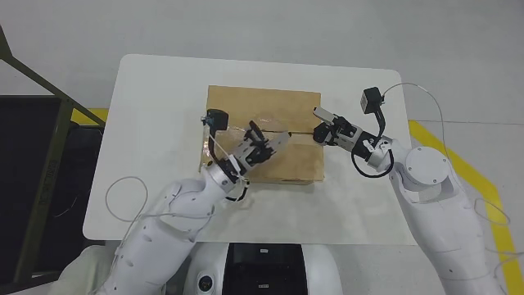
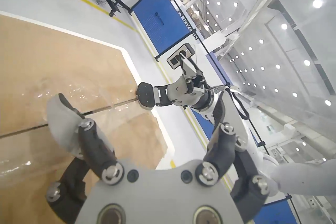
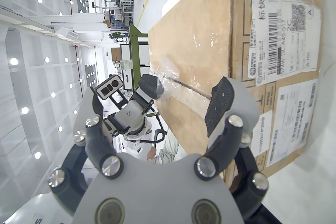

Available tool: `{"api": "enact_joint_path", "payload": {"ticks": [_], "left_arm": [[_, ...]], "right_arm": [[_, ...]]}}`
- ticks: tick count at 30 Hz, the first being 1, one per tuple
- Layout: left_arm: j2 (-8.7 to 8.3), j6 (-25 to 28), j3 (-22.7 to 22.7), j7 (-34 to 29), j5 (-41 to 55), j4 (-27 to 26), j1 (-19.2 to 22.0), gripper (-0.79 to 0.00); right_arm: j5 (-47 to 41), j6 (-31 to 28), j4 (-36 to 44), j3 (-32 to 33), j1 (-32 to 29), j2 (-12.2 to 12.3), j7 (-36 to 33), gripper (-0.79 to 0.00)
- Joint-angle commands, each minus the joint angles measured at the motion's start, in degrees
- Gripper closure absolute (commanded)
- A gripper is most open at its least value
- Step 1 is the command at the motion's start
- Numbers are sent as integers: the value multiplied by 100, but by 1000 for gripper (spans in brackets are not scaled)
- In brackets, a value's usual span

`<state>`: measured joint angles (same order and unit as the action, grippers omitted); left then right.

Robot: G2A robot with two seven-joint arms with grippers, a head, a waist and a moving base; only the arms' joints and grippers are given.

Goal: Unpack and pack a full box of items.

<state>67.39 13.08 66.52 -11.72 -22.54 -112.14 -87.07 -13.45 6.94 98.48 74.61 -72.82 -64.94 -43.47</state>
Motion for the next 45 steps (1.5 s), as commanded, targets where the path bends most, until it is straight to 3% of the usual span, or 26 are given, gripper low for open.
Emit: {"api": "enact_joint_path", "payload": {"ticks": [1, 12, 17, 25, 33, 45], "left_arm": [[-6, 170, 79, 60, 130, -29, -63, -785], [-68, 375, 922, 229, 755, -262, -372, -785], [-105, 266, 1300, -116, 1210, -278, -441, -785], [-152, 301, 2191, -152, 1930, -243, -539, -785], [-218, 217, 3079, -615, 2697, 187, -483, -785], [-293, 75, 3632, -1343, 3279, 1013, -31, -785]], "right_arm": [[0, 0, 0, 0, 0, 0, 0, -785], [0, 0, 0, 0, 0, 0, 0, -785], [0, 0, 0, 0, 0, 0, 0, -785], [0, 0, 0, 0, 0, 0, 0, -785], [0, 0, 0, 0, 0, 0, 0, -785], [0, 0, 0, 0, 0, 0, 0, -785]]}}
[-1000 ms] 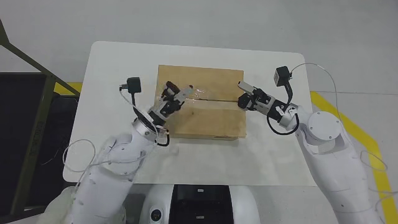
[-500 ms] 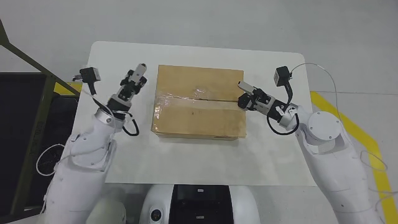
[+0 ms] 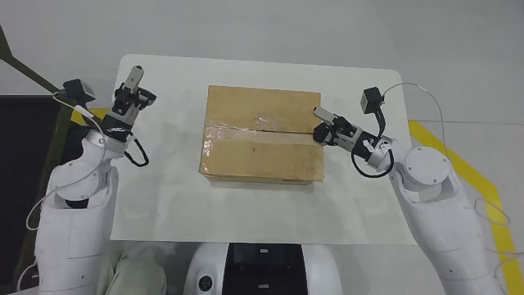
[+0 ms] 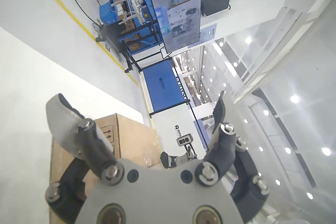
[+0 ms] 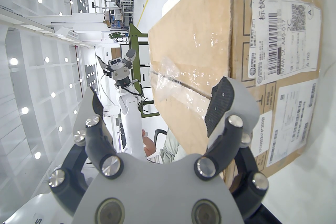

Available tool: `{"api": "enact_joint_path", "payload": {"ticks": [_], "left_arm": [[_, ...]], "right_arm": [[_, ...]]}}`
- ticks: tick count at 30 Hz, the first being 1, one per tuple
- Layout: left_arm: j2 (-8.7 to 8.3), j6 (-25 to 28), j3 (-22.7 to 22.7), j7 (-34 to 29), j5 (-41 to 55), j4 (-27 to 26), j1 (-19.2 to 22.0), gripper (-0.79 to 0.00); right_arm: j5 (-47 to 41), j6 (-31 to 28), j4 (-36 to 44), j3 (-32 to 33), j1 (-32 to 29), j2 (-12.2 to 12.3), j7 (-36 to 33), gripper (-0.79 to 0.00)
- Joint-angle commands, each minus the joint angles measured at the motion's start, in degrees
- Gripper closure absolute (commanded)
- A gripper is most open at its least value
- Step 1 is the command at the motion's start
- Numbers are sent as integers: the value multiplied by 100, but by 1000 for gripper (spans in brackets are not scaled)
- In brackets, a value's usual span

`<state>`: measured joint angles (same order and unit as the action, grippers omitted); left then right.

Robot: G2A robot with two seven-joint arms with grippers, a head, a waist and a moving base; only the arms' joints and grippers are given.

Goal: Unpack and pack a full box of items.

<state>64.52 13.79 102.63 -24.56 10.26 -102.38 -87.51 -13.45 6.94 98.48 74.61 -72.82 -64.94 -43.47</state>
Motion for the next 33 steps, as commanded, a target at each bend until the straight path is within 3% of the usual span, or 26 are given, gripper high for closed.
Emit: {"api": "enact_joint_path", "payload": {"ticks": [1, 33], "left_arm": [[-9, 15, 38, -93, 8, 63, 21, -785], [-15, 0, 38, -273, 143, 108, -5, -785]], "right_arm": [[0, 0, 0, 0, 0, 0, 0, -785], [-131, -123, 186, -116, 70, -15, -104, -785]]}}
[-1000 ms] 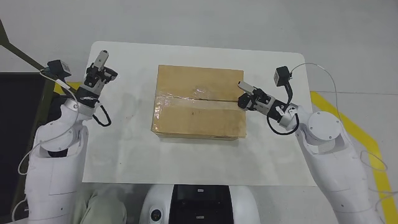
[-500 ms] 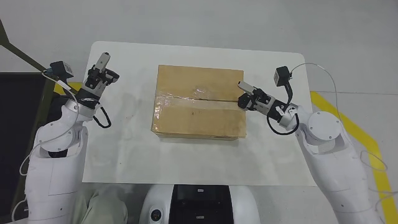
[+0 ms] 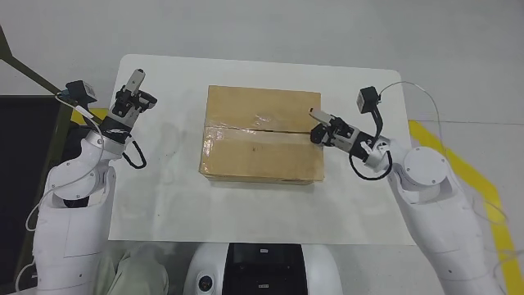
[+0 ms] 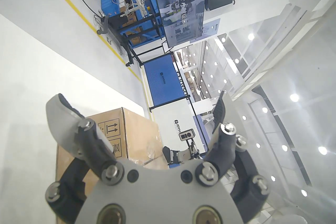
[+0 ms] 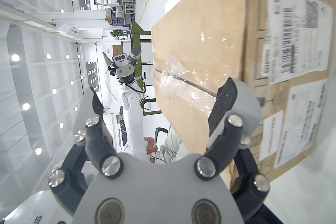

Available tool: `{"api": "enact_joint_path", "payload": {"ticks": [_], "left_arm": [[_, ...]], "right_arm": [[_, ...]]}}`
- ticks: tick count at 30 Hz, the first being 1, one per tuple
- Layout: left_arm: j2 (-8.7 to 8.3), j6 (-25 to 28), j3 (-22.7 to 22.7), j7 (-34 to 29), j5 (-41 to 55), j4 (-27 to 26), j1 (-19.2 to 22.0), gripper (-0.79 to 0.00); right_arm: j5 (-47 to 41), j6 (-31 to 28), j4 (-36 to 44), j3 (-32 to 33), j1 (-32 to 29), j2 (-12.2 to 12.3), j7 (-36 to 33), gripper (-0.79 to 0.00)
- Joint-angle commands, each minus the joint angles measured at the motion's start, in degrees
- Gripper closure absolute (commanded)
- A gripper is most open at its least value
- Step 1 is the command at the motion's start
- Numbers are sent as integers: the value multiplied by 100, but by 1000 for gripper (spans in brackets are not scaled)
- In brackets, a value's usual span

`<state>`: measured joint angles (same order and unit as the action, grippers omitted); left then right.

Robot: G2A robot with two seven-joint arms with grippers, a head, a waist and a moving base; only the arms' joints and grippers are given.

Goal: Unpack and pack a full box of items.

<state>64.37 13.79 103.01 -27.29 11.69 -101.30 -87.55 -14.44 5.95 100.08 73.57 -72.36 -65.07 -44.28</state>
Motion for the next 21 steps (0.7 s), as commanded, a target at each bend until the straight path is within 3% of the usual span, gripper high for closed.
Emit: {"api": "enact_joint_path", "payload": {"ticks": [1, 21], "left_arm": [[0, 0, 0, 0, 0, 0, 0, -785], [0, 0, 0, 0, 0, 0, 0, -785]], "right_arm": [[-43, -37, 65, -31, 44, -4, -40, -785], [603, 518, 147, -1210, 723, -181, 457, -785]]}}
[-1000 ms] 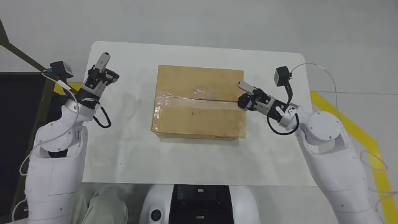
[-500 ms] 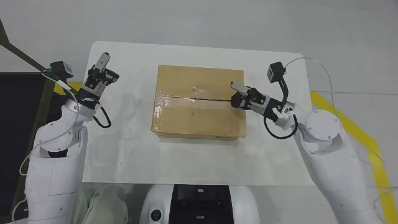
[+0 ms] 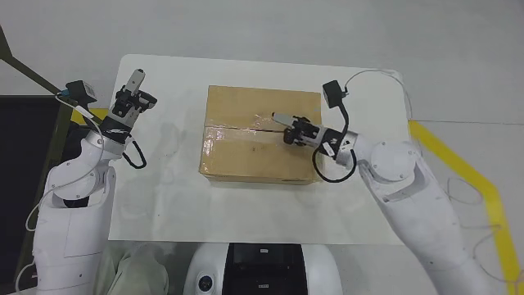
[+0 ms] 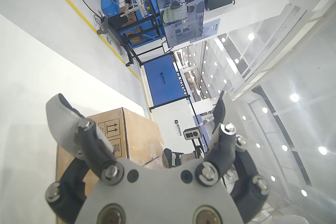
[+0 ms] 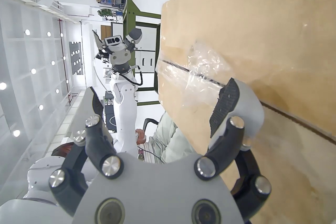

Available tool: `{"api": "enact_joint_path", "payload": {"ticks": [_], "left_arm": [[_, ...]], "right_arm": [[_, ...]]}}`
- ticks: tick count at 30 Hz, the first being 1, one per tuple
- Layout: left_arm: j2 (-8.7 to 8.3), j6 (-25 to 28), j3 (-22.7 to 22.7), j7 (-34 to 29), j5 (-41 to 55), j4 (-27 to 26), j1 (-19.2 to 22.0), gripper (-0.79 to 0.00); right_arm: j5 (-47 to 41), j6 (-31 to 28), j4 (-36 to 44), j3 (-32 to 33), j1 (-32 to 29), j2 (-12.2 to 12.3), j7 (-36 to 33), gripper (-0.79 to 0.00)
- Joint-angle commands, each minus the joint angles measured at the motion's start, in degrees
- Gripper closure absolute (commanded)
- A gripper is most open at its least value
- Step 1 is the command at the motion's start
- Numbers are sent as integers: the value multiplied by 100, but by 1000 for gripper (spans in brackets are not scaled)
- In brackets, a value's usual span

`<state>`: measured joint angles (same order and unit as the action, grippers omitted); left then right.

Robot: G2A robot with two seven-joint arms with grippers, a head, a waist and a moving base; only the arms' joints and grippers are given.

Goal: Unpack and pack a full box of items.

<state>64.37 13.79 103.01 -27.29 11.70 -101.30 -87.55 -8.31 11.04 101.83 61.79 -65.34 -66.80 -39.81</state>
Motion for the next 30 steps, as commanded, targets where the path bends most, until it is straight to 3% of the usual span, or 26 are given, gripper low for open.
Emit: {"api": "enact_joint_path", "payload": {"ticks": [1, 10, 21, 30], "left_arm": [[0, 0, 0, 0, 0, 0, 0, -785], [0, 0, 0, 0, 0, 0, 0, -785], [0, 0, 0, 0, 0, 0, 0, -785], [0, 0, 0, 0, 0, 0, 0, -785]], "right_arm": [[-15, 19, -54, -67, 43, -17, 29, -785], [147, 87, -177, -320, 213, -83, 223, -785], [74, -658, -40, -280, 200, -126, 451, -785], [714, -252, 222, -152, -16, -75, 638, -785]]}}
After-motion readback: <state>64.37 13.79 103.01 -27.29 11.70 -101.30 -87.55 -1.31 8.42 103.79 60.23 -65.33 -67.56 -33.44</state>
